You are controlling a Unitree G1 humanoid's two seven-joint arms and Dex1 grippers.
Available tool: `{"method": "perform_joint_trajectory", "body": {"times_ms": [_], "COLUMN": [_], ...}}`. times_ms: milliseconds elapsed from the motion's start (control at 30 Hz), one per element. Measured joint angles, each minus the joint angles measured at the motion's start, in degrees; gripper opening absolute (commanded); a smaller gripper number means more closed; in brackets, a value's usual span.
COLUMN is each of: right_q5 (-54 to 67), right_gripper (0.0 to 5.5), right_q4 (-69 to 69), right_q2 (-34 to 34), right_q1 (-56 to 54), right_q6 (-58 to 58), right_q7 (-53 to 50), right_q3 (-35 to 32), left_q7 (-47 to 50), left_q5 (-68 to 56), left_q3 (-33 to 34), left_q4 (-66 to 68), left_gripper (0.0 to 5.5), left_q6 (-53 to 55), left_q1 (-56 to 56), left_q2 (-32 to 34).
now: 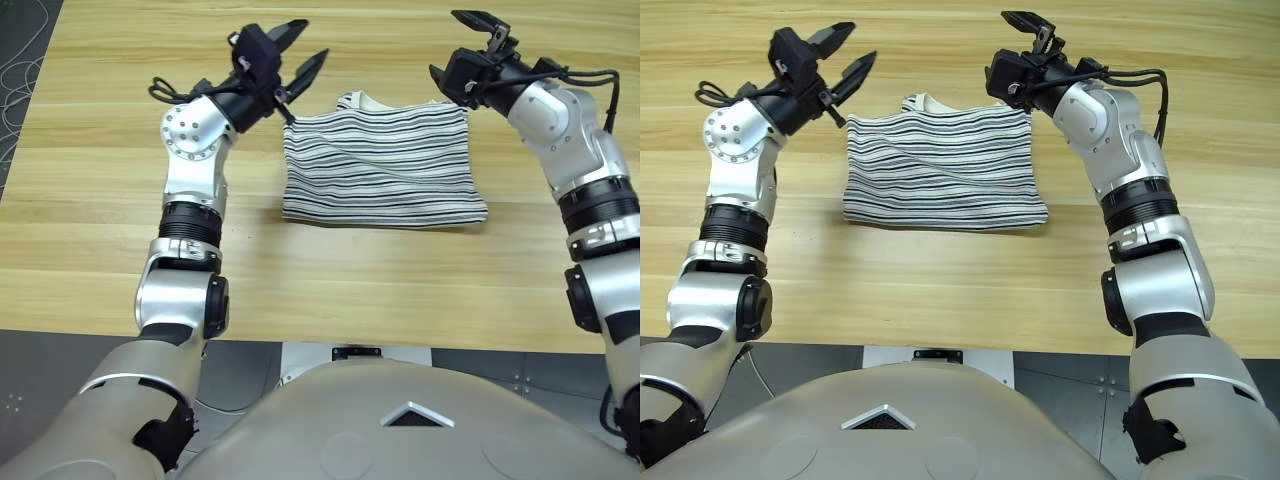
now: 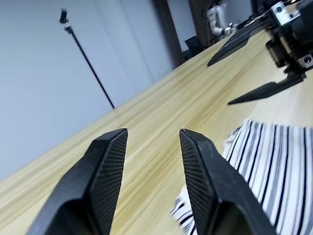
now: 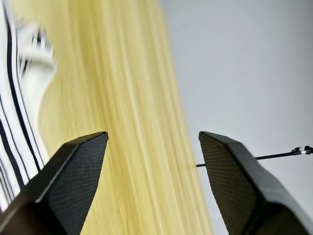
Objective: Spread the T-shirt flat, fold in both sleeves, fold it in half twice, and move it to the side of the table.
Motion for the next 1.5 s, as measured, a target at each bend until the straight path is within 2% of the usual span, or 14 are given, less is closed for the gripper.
{"method": "perform_joint_trajectory", "body": {"times_ms": [167,267,467,633,733,833,1033,1133,1267,1367,1500], "right_q5": [3.1,3.05,1.98,-0.24,-1.02,-2.88,-7.75,-11.6,-13.98,-14.53,-15.53], "right_gripper": [3.44,3.44,3.44,3.44,3.44,3.44,3.44,3.44,3.44,3.44,3.44], "right_q4": [-8.95,-8.41,-8.98,-0.19,8.99,16.5,27.98,32.6,35.12,36.54,36.85], "right_q2": [2.84,5.01,3.74,-0.1,-0.23,1.39,6.86,12.27,19.04,20.34,20.6], "right_q1": [12.7,18.1,18.8,9.55,1.69,-4.46,-13.82,-17.12,-18.01,-18.05,-17.99], "right_q6": [5.92,6.89,6.38,3.14,0.15,-2.86,-7.26,-10.57,-13.66,-14.49,-15.94], "right_q7": [4.01,2.96,3.49,8.58,11.73,12.76,10.33,6.91,3.03,0.75,-0.42], "right_q3": [1.37,2.85,4.46,6.48,7.46,9.25,13.57,16.82,19.24,19.63,20.47], "left_q7": [4.49,9.44,13.06,9.49,3.22,-1.43,-4.34,-4.84,-4.63,-3.97,-3.25], "left_q5": [3.42,5.83,9.0,8.7,6.84,4.73,1.46,-0.05,-0.03,0.93,1.33], "left_q3": [-1.84,-1.54,-1.68,-1.47,-1.65,-3.3,-8.58,-12.76,-17.21,-20.61,-22.0], "left_q4": [15.53,25.82,31.21,29.03,21.33,6.62,-28.41,-43.35,-49.55,-49.05,-48.75], "left_gripper": [1.98,1.98,1.98,1.98,1.98,1.98,1.98,1.98,1.98,1.98,1.98], "left_q6": [0.93,1.06,0.8,-3.56,-5.42,-2.51,12.44,21.54,28.08,29.6,30.76], "left_q1": [-2.02,-2.84,-2.44,1.17,6.22,14.29,33.18,39.27,40.82,40.27,39.2], "left_q2": [-3.15,-1.17,2.49,4.16,5.07,5.22,5.81,6.22,5.5,3.67,2.57]}}
